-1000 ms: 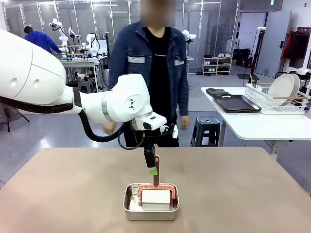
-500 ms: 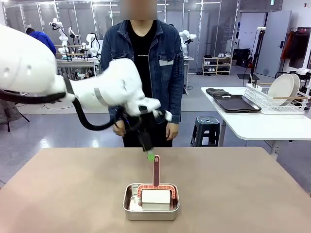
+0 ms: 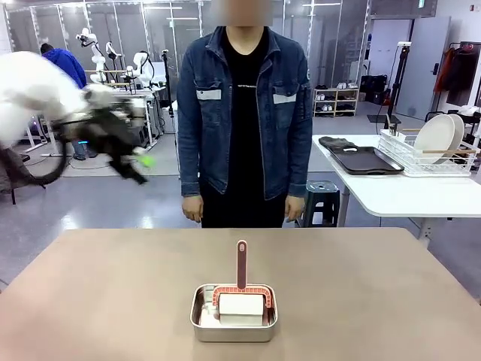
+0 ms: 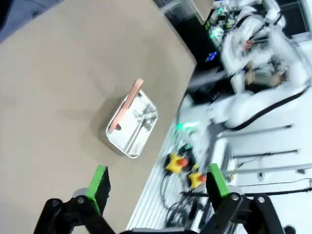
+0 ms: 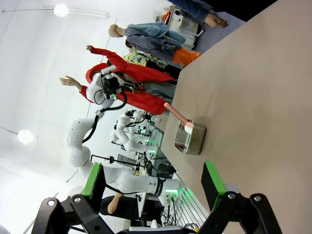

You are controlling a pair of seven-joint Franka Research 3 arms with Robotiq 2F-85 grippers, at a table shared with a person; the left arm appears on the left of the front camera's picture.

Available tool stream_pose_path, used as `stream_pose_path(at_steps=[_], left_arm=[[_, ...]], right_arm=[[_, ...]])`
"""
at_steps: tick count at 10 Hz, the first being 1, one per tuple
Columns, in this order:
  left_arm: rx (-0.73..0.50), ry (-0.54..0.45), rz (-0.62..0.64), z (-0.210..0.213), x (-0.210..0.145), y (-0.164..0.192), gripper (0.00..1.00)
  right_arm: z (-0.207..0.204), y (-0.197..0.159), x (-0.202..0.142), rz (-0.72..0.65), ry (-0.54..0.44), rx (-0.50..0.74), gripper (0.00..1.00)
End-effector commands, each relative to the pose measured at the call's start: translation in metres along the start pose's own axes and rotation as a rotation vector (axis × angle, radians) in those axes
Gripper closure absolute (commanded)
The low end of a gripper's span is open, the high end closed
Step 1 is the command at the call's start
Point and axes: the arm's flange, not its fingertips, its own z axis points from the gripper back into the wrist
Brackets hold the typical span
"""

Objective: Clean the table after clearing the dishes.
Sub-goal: Place the Lint Roller back on top of the Airtight Container.

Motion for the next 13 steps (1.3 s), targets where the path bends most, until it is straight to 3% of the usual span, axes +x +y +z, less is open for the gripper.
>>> stream_pose_path(at_steps=[1, 3, 6, 9, 10, 13], left_arm=[[-0.205, -0.393, 0.114, 0.049, -0.098, 0.049, 0.00], [-0.266, -0.622, 0.209, 0.093, -0.189, 0.105, 0.00], [-0.349, -0.768, 0.378, 0.108, -0.287, 0.183, 0.00], [-0.307, -0.839, 0.400, 0.124, -0.315, 0.189, 0.00], [-0.304, -0.785, 0.451, 0.106, -0.322, 0.200, 0.00], [-0.304, -0.785, 0.451, 0.106, -0.322, 0.200, 0.00]], right_arm=[[0.000, 0.003, -0.001, 0.006, 0.000, 0.004, 0.00], [0.000, 0.003, -0.001, 0.006, 0.000, 0.004, 0.00], [0.000, 0.003, -0.001, 0.006, 0.000, 0.004, 0.00], [0.000, 0.003, -0.001, 0.006, 0.000, 0.004, 0.00], [0.000, 0.003, -0.001, 0.006, 0.000, 0.004, 0.00], [0.000, 0.003, -0.001, 0.006, 0.000, 0.004, 0.00]])
